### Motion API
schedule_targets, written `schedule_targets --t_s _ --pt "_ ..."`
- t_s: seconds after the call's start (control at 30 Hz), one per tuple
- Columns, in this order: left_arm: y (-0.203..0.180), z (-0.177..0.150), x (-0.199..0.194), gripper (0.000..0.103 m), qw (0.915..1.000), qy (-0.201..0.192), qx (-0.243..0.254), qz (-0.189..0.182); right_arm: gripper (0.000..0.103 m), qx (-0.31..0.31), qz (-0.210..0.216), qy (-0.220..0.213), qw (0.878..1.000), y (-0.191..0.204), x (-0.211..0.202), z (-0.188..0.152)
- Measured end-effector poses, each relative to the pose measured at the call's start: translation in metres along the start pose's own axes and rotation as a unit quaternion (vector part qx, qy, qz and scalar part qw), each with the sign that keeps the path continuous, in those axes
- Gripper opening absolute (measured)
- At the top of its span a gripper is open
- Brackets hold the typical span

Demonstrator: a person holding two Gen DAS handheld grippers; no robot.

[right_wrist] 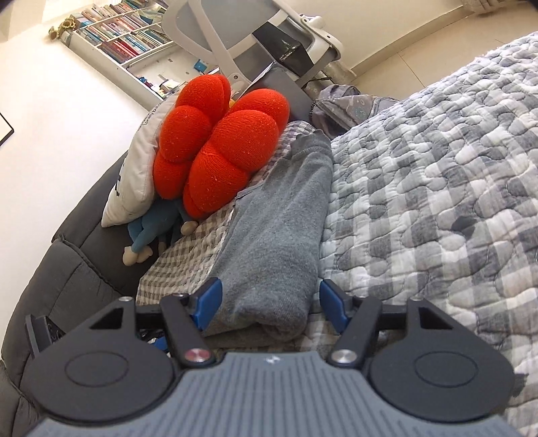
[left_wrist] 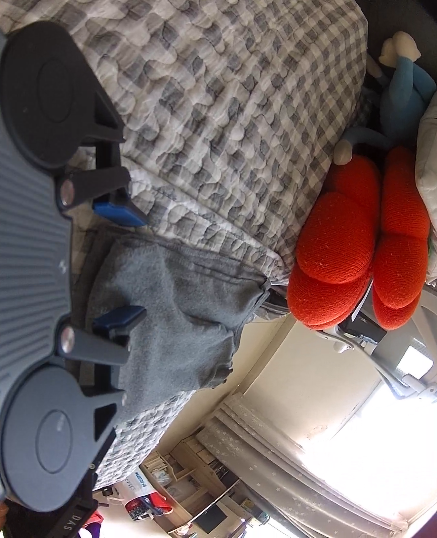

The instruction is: Fold clothes

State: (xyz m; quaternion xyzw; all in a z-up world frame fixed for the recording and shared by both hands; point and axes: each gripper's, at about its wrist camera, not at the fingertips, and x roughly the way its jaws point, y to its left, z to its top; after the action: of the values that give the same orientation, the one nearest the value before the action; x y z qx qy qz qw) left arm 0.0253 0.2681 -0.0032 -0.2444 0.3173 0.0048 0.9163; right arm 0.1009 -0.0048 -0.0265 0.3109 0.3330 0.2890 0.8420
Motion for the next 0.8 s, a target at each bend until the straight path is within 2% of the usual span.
schedule_targets --t_s 0.07,0.17,0.23,0.33,0.37,0.4,0.5,0.63,0.73,0.8 --pt "-0.001 -0.001 0.001 0.052 1.0000 -0.002 0.006 0.002 0.066 -0.003 -0.003 -0.008 1.000 0.001 0.003 -0.002" --pt "-0.002 -0.001 0.002 0.051 0.9999 -0.004 0.009 0.007 0.049 -0.007 -0.029 -0.013 0.999 0.004 0.011 -0.003" --pt "-0.003 -0.002 0.002 0.046 0.9999 -0.005 0.011 0.010 0.040 -0.006 -0.030 -0.016 0.999 0.004 0.014 -0.003" --pt "-0.001 -0.001 0.000 0.030 0.9999 0.006 -0.014 -0.003 0.033 -0.006 -0.030 -0.018 0.999 0.003 0.005 -0.001" --pt "-0.001 0.000 -0.003 0.021 0.9994 0.012 -0.029 -0.014 0.033 -0.008 -0.031 -0.018 0.999 0.004 -0.001 0.000" --pt "-0.001 -0.001 -0.005 0.018 0.9987 0.021 -0.040 -0.024 0.032 -0.009 -0.031 -0.019 0.999 0.004 -0.007 0.001" --pt "-0.010 -0.014 -0.017 0.018 0.9962 0.060 -0.045 -0.046 0.032 -0.020 -0.038 -0.021 0.999 0.007 -0.035 0.002" --pt "-0.029 -0.048 -0.048 0.018 0.9907 0.099 -0.027 -0.088 0.032 -0.041 -0.063 -0.034 0.997 0.011 -0.093 -0.005" --pt "-0.040 -0.068 -0.060 0.015 0.9909 0.102 0.002 -0.088 0.032 -0.043 -0.090 -0.057 0.993 0.003 -0.142 -0.019" --pt "-0.041 -0.078 -0.058 0.014 0.9912 0.105 0.013 -0.080 0.032 -0.036 -0.105 -0.067 0.992 -0.007 -0.159 -0.028"
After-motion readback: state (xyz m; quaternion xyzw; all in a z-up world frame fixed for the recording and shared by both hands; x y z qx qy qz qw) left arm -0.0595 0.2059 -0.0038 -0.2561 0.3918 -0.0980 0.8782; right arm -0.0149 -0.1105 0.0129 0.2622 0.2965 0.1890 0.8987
